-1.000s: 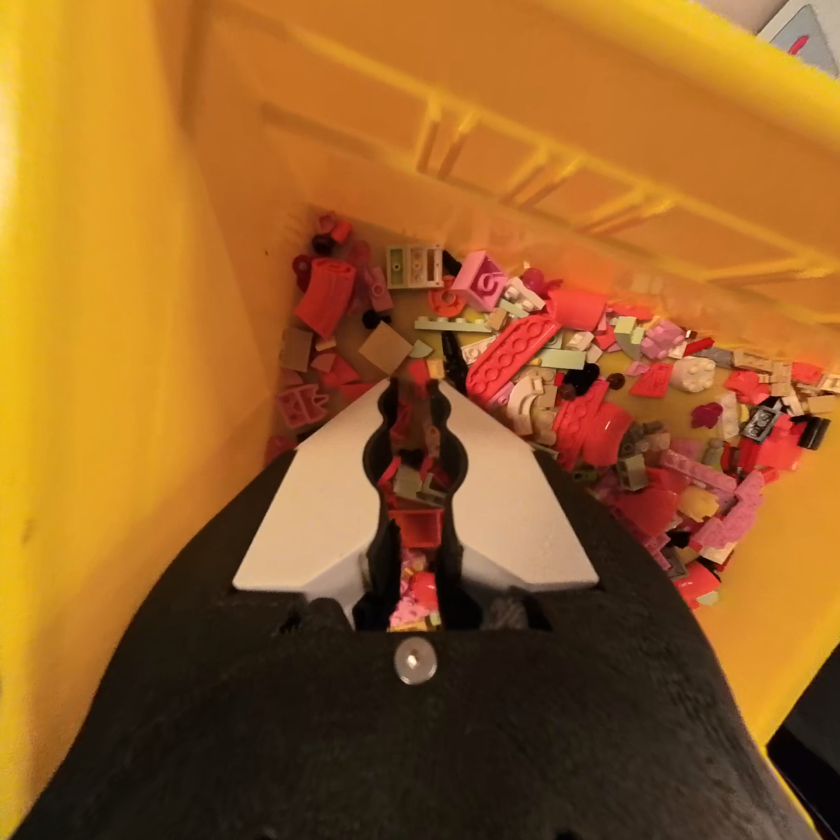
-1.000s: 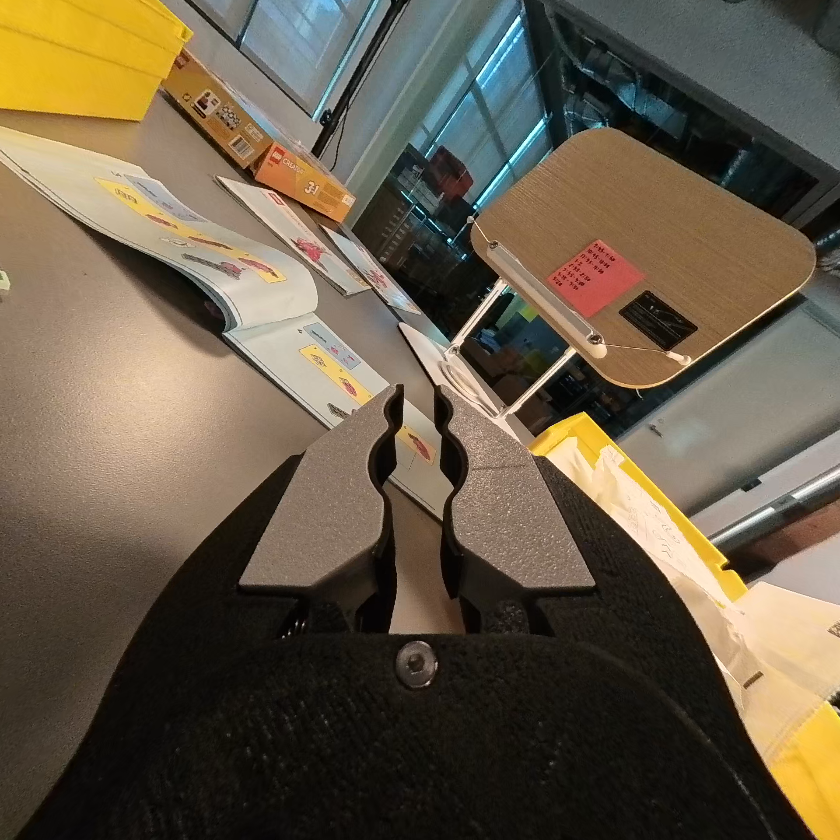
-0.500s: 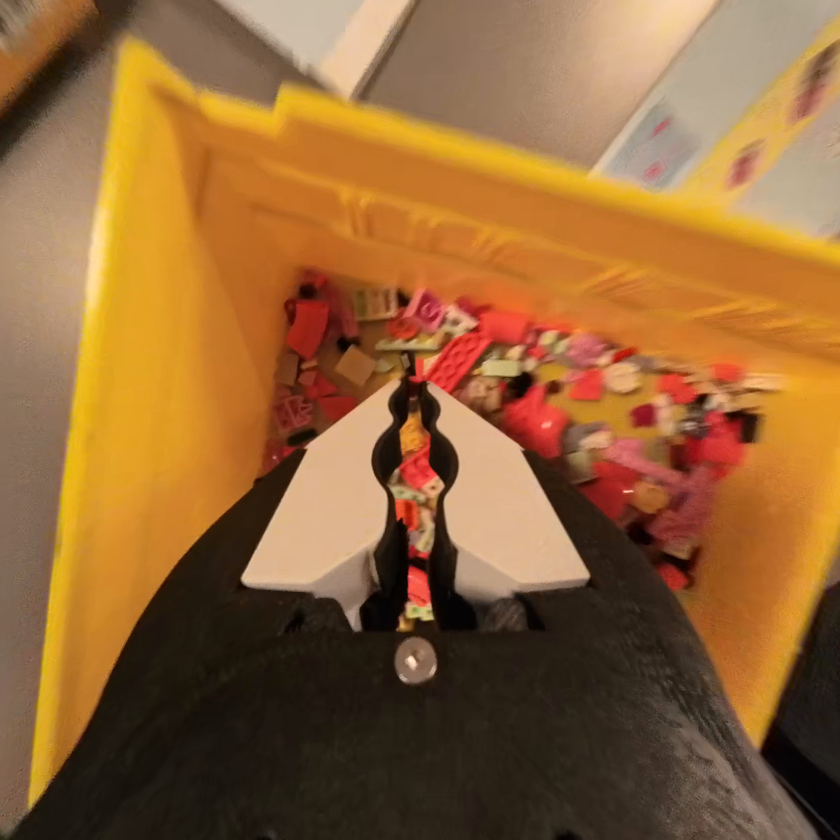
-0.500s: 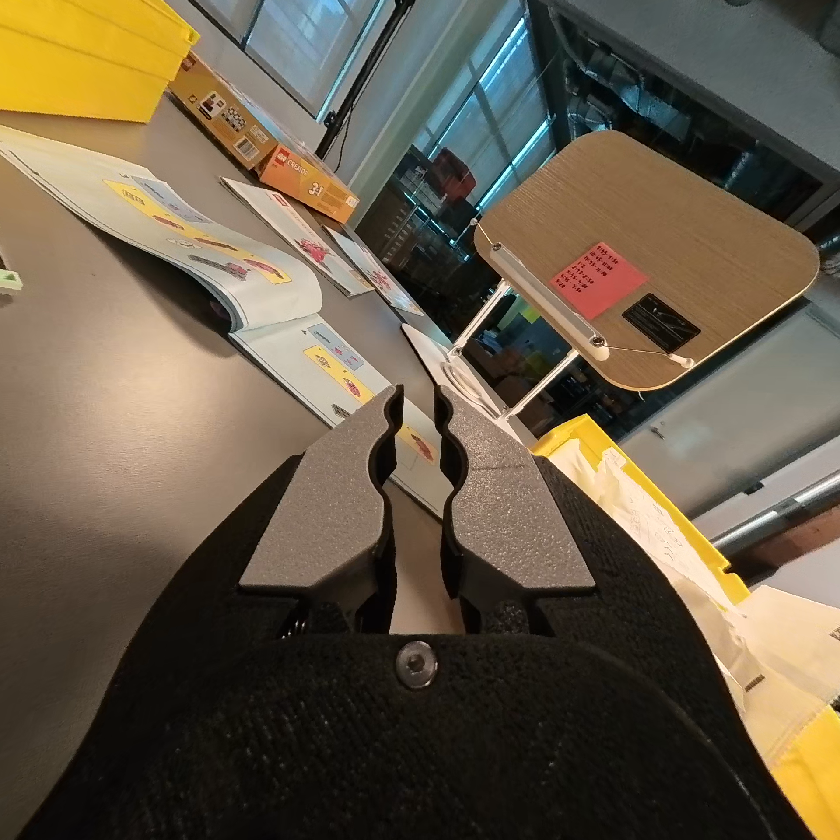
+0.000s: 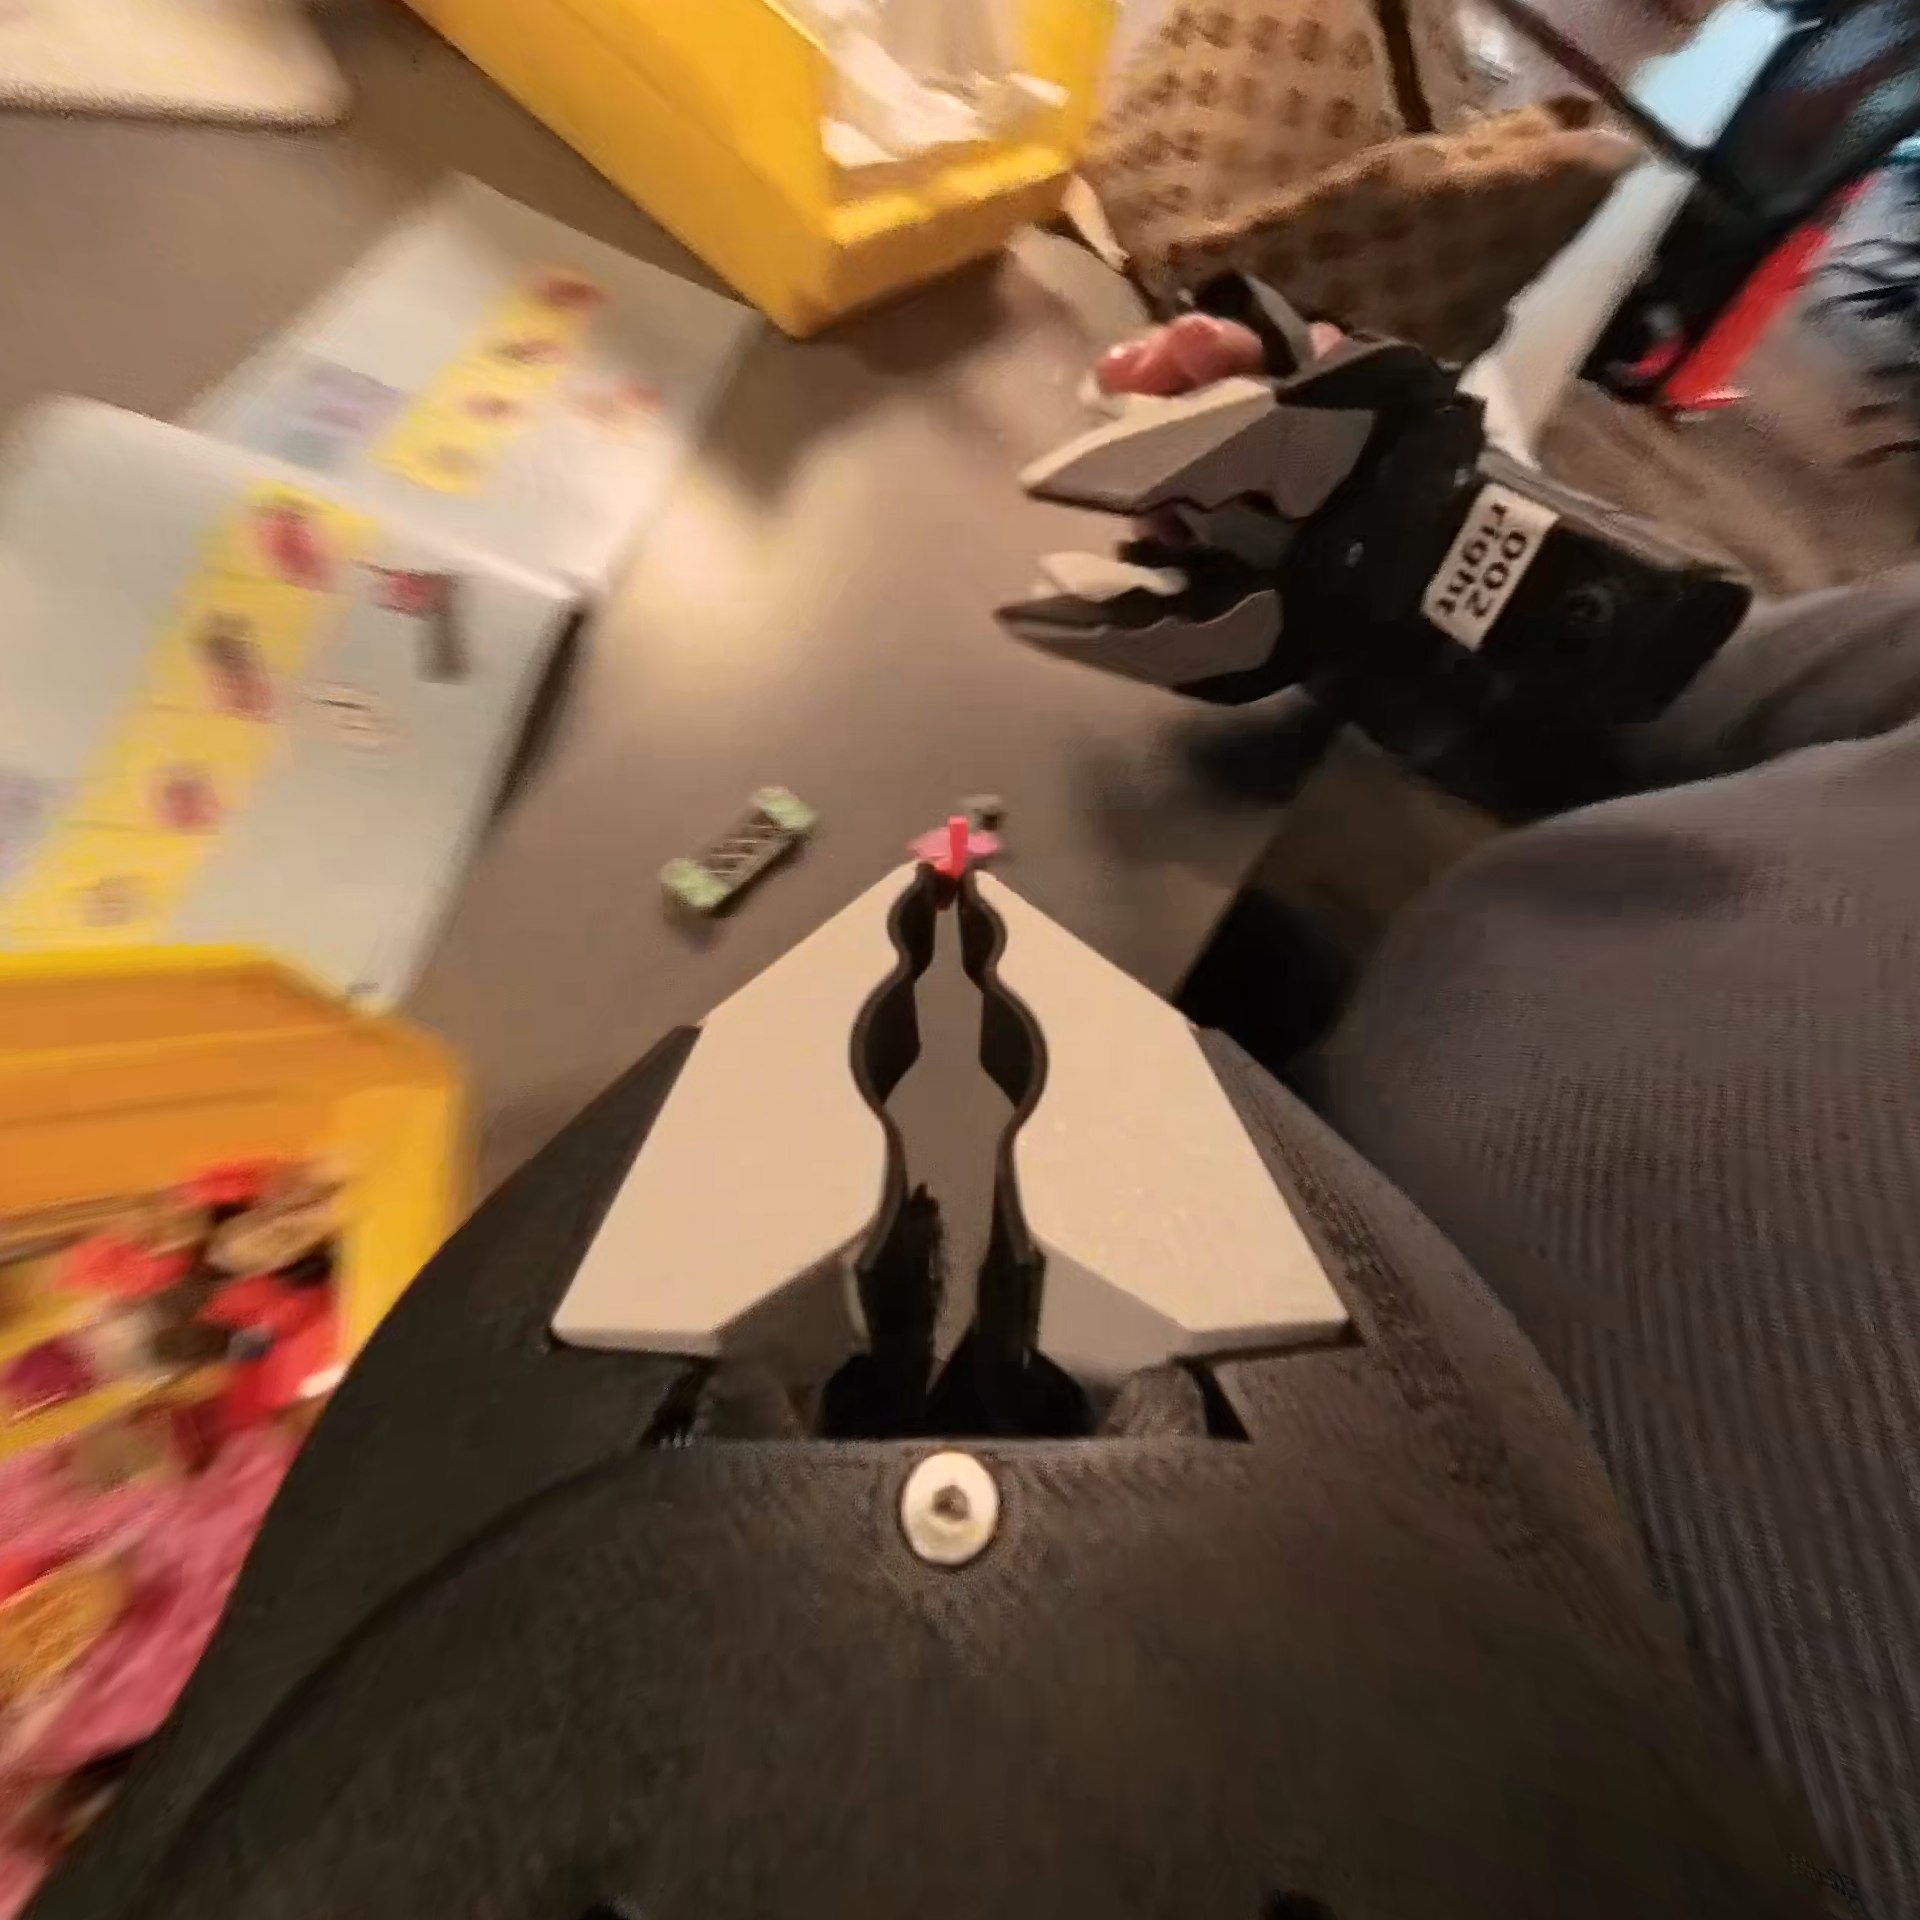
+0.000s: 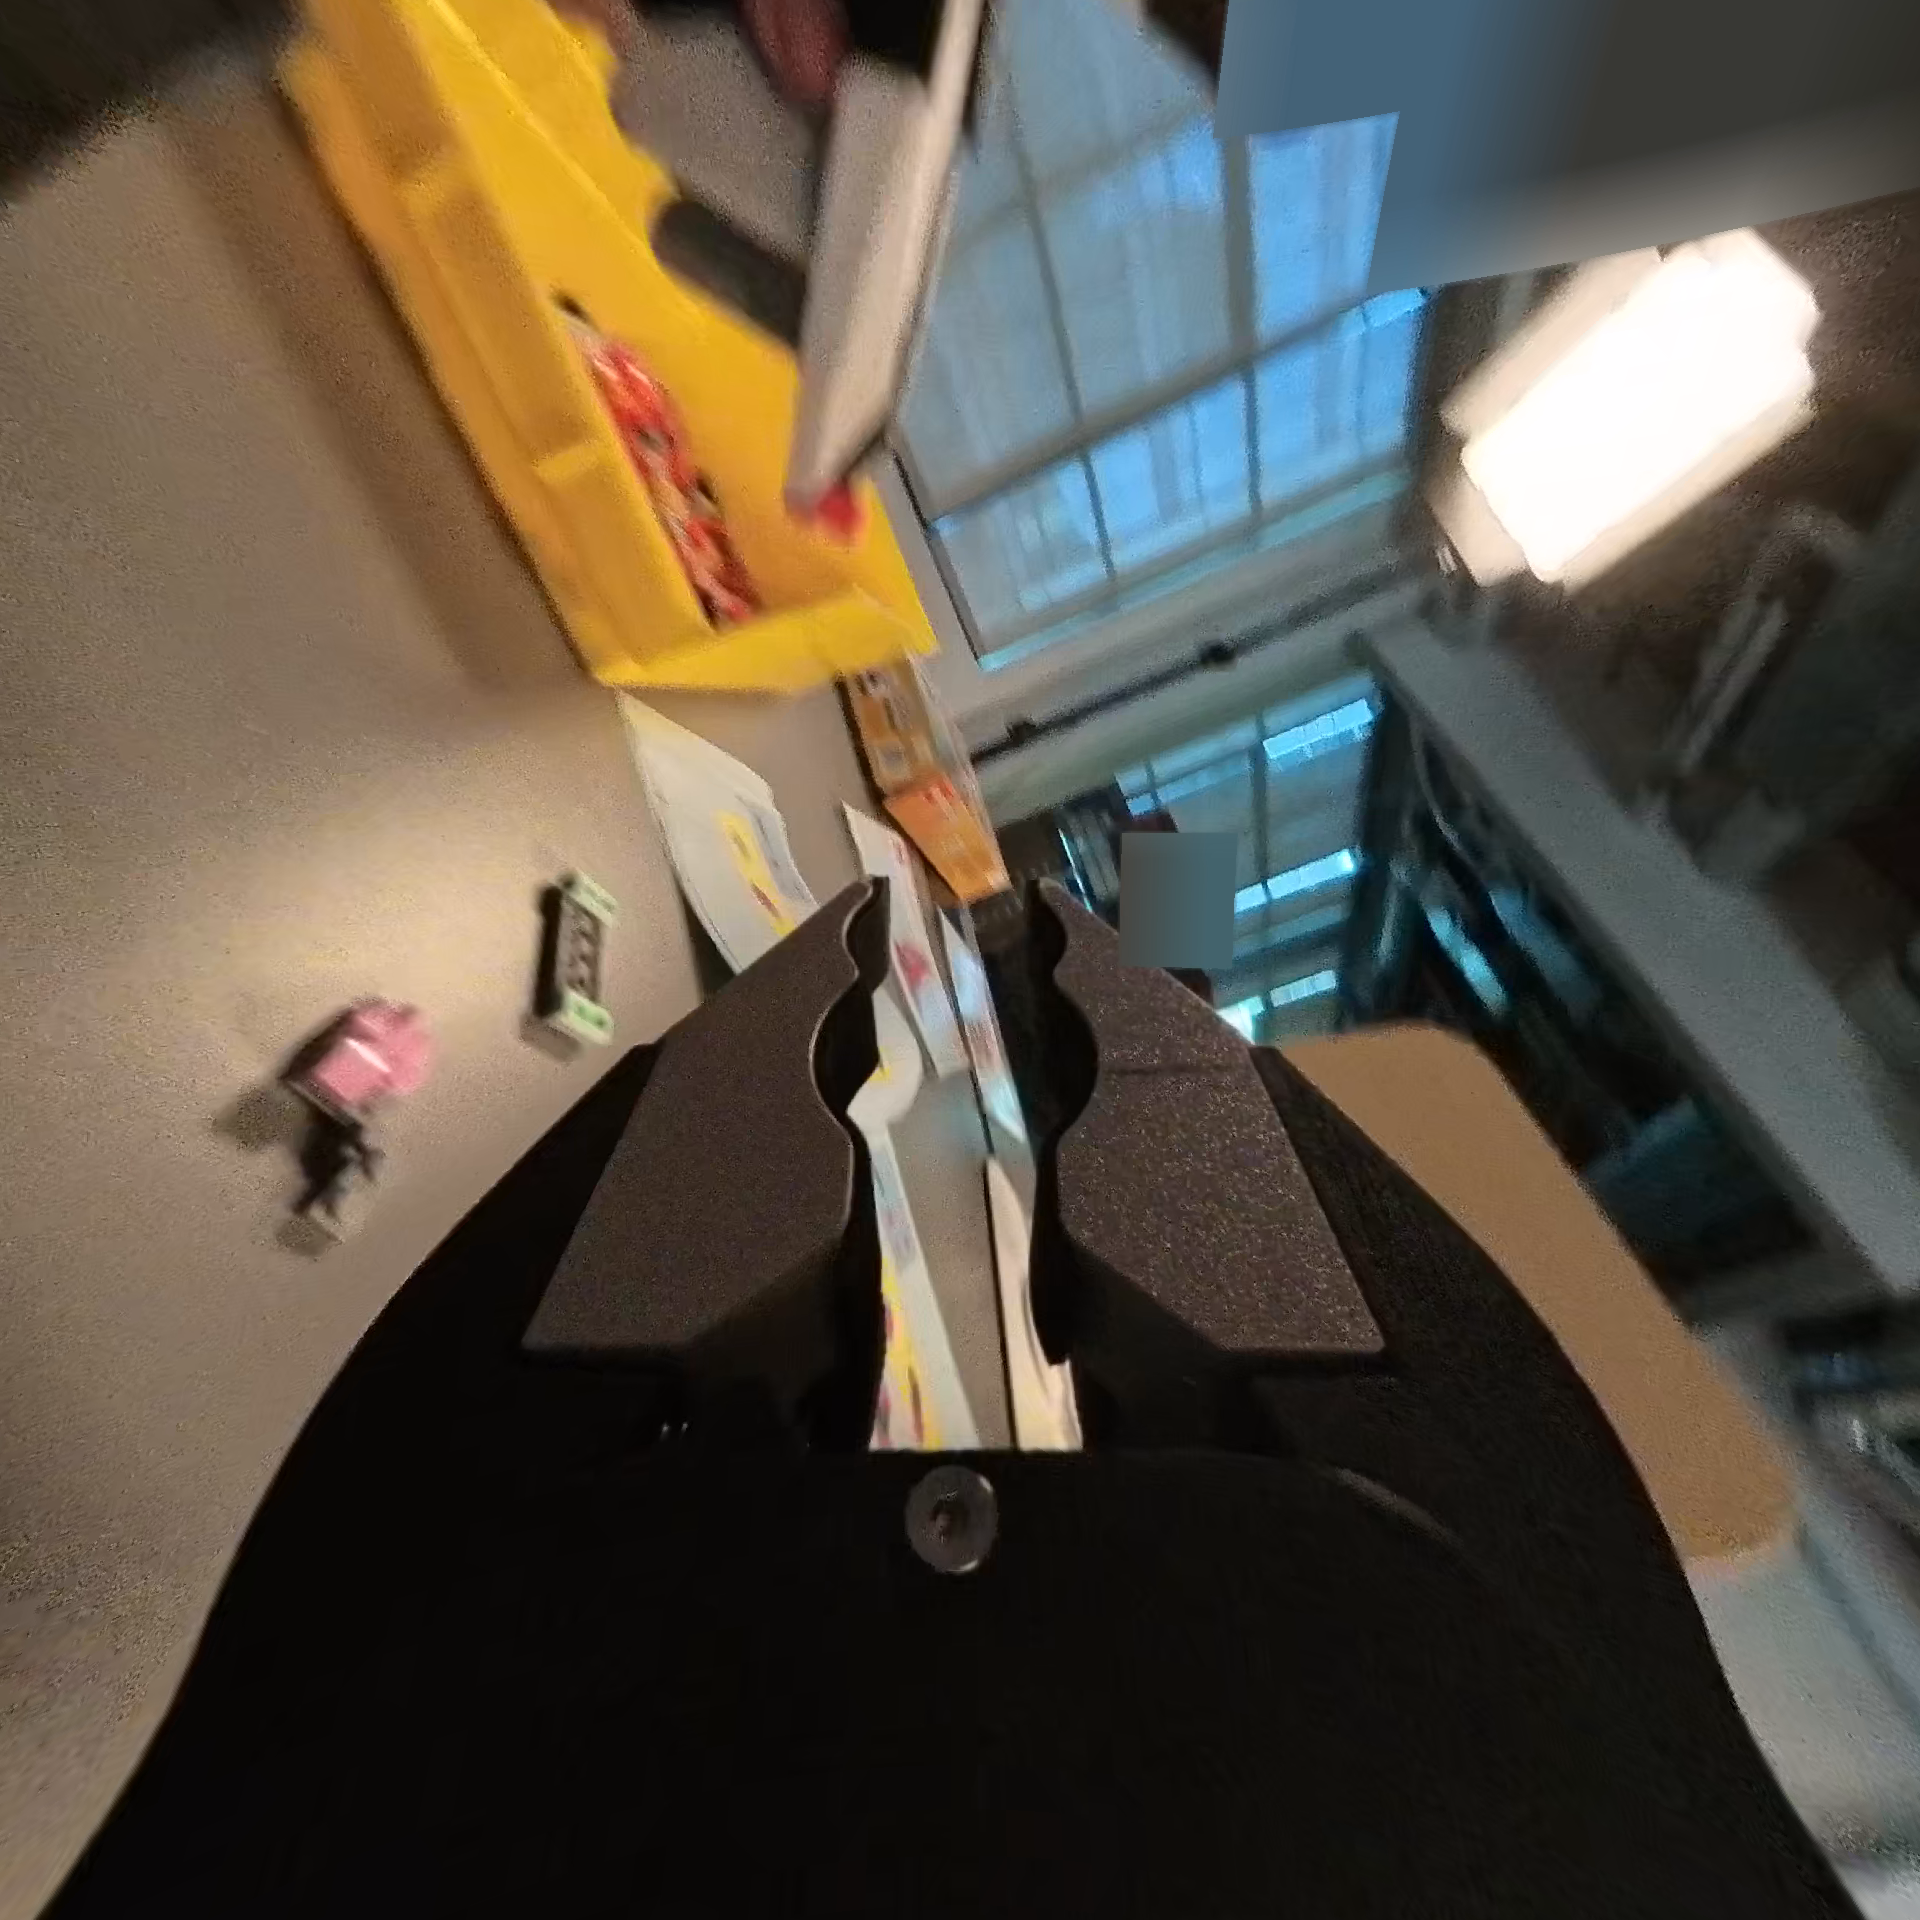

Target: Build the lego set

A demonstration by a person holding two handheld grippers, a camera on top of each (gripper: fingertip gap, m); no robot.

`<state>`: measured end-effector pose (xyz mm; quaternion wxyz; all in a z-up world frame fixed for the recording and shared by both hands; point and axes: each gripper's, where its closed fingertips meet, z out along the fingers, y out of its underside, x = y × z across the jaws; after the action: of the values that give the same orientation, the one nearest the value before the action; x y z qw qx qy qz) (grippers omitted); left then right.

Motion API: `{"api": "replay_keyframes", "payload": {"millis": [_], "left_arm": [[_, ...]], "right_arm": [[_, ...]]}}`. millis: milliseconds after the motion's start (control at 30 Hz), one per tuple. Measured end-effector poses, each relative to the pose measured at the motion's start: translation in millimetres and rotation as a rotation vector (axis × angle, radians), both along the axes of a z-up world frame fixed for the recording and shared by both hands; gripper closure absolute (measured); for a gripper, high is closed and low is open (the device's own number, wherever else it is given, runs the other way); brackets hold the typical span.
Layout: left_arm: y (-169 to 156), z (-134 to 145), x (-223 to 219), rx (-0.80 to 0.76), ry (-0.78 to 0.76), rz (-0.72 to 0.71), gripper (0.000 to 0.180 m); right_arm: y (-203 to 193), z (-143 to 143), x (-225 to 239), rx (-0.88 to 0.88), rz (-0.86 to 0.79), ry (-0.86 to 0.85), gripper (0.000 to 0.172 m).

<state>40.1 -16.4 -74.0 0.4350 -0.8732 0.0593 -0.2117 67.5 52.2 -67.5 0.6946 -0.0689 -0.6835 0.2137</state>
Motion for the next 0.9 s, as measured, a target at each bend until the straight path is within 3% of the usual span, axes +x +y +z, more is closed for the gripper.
{"api": "replay_keyframes", "payload": {"millis": [100, 200, 533, 667, 767, 800, 900], "left_arm": [[12, -22, 25, -0.062, -0.092, -0.048, 0.178], [21, -31, 31, -0.088, -0.14, -0.034, 0.178], [26, -47, 53, -0.174, -0.3, -0.056, 0.178], [28, -50, 59, -0.187, -0.324, -0.07, 0.178], [32, -56, 57, -0.163, -0.242, -0.075, 0.176], [32, -59, 56, -0.149, -0.184, -0.088, 0.164], [37, -73, 40, -0.089, 0.062, -0.097, 0.142]], "right_arm": [[-35, -1, 6, 0.087, 0.148, -0.044, 0.147], [-46, -12, 11, 0.103, 0.246, -0.117, 0.145], [-45, -45, 14, 0.36, 0.287, -0.118, 0.146], [-45, -54, 15, 0.395, 0.299, -0.142, 0.162], [-34, -61, 14, 0.318, 0.266, -0.234, 0.167], [-24, -63, 11, 0.255, 0.224, -0.286, 0.166], [10, -90, 11, -0.044, 0.096, -0.636, 0.166]]}}
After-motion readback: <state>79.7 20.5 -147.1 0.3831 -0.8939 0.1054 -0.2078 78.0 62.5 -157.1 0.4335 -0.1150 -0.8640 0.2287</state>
